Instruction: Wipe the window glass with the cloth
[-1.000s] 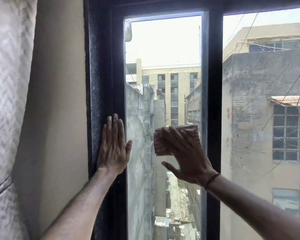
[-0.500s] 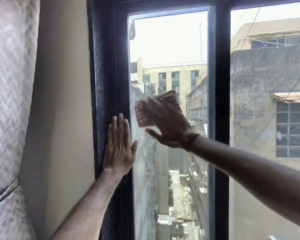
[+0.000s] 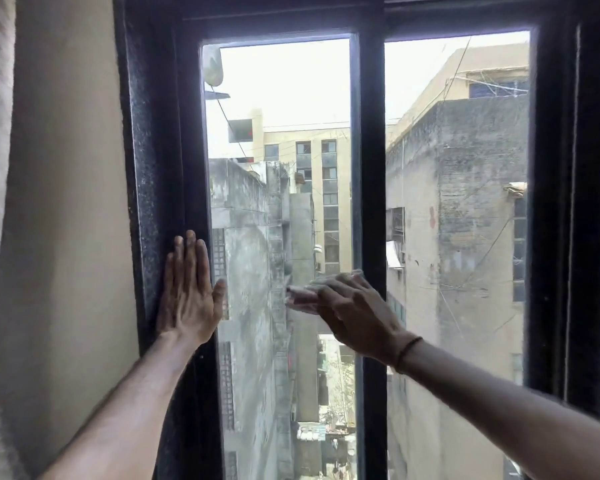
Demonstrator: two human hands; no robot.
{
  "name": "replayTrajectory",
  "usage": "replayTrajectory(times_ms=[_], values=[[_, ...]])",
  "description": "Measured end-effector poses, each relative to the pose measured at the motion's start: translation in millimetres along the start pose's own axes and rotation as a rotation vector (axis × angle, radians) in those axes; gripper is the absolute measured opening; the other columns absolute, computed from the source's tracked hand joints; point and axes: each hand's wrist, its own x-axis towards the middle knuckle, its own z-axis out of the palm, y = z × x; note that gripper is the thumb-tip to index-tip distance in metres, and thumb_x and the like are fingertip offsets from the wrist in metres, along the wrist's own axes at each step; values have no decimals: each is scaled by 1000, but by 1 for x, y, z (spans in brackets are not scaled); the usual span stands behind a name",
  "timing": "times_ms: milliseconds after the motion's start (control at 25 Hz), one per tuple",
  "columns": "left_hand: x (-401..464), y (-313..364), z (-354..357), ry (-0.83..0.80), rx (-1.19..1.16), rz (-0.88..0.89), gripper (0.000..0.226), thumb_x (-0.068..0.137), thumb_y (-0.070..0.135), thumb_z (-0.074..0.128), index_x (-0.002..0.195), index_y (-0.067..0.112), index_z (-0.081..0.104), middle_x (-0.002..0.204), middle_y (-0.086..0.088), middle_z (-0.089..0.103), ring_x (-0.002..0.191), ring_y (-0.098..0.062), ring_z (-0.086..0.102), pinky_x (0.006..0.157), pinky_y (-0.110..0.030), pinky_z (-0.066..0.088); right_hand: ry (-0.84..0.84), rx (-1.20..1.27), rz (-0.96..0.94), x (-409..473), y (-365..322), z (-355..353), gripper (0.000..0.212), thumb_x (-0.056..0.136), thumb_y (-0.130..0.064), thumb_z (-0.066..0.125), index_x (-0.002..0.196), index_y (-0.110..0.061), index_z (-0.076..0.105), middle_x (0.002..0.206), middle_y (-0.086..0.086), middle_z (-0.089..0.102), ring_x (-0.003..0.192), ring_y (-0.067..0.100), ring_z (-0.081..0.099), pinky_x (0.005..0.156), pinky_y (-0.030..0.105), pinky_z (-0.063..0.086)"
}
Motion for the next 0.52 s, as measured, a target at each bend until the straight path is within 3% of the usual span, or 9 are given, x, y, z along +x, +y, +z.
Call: replayTrajectory(times_ms=[40,120,200,280,400,440,520], values=[[-2,9,-2,10,-30,-49,81,101,44,13,164,-2,-8,176,-21,-16,166,-37,-10,136,-60,4,82,139,164,-7,-4,-10,55,106,-46,45,111,-1,77,100,14,82,85,26,76,78,35,57],[-6,39,-8,68,-108,-115,79,102,39,22,165,-3,0,178,-23,-6,167,-40,-3,133,-66,1,224,448,529,-25,-4,-30,47,105,-36,53,95,4,75,77,13,73,62,20,62,60,24,46],[-7,77,-11,171,-130,-23,76,103,36,27,165,-5,12,177,-27,7,166,-43,8,132,-69,4,281,691,916,-41,3,-45,39,109,-26,56,88,3,72,70,14,66,55,15,55,48,21,42],[2,122,-13,265,-97,139,74,105,37,27,165,-4,13,176,-28,11,166,-43,13,132,-67,9,355,857,1229,-62,22,-59,35,109,-27,57,91,-1,73,83,15,75,66,19,66,50,22,54],[29,192,-18,339,-82,365,74,108,39,26,167,3,1,179,-21,6,168,-34,6,135,-61,11,674,1033,1614,-89,68,-84,29,104,-32,62,93,-8,75,99,14,81,94,34,79,82,45,69],[39,217,-19,362,-109,414,73,108,38,28,168,4,1,179,-20,7,168,-32,5,135,-58,11,797,1045,1695,-97,88,-95,31,103,-36,64,87,-12,74,91,9,81,94,33,81,85,46,68],[53,251,-20,396,-167,445,70,109,36,26,167,3,4,179,-20,11,168,-31,9,135,-58,13,959,957,1723,-104,119,-111,39,101,-49,64,82,-16,74,63,-5,75,72,14,82,67,31,68]])
